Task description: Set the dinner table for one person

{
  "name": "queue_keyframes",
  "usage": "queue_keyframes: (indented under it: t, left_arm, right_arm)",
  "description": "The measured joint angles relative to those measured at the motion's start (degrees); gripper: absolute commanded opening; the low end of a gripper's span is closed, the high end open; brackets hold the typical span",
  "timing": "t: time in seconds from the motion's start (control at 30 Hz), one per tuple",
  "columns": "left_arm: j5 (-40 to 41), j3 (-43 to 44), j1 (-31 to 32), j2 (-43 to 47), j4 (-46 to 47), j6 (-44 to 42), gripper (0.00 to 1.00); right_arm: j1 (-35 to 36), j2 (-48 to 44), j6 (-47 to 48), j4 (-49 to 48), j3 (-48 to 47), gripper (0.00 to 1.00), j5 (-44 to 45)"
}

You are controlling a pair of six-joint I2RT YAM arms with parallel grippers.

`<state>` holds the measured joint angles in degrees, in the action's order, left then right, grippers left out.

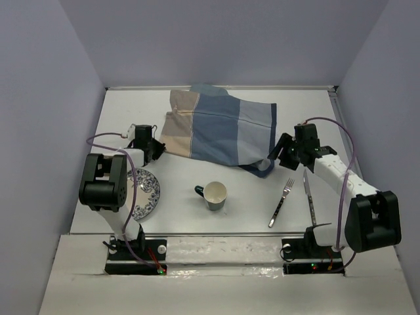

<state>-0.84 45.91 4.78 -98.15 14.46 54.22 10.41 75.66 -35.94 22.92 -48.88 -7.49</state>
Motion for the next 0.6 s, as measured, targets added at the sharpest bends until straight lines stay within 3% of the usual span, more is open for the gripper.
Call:
queue_keyframes:
  t: [0.03, 0.1, 0.43, 0.5, 0.53, 0.6]
  left_arm:
    - [0.5, 0.4, 0.0, 0.0, -0.1, -0.6, 0.02]
    - [1.2, 1.8, 0.0, 0.0, -0.4, -1.9, 0.0]
    - [2.5, 8.1, 0.0, 1.0, -0.2, -8.9, 0.0]
    - [2.4, 8.2, 0.0, 1.9, -0.5, -10.0, 0.0]
    - [2.4, 8.2, 0.0, 2.4, -0.6, -10.5, 0.0]
    - [2.3, 8.5, 0.0, 3.1, -1.1, -11.1, 0.0]
  right_arm:
    - [-0.6, 0.0, -0.4, 0.0, 0.8, 0.71, 0.2]
    - [-1.8, 0.4, -1.4, -0.2, 2.2, 0.75, 0.2]
    - [-5.0, 18.7, -3.8, -15.0, -0.6, 0.73, -8.0]
    - [-5.1, 22.9, -4.9, -18.9, -3.6, 0.66, -9.9]
    - [-5.1, 24.0, -5.1, -20.2, -4.3, 0.52, -10.5]
    - [-5.1, 27.6, -5.9, -22.5, -6.8, 0.36, -11.9]
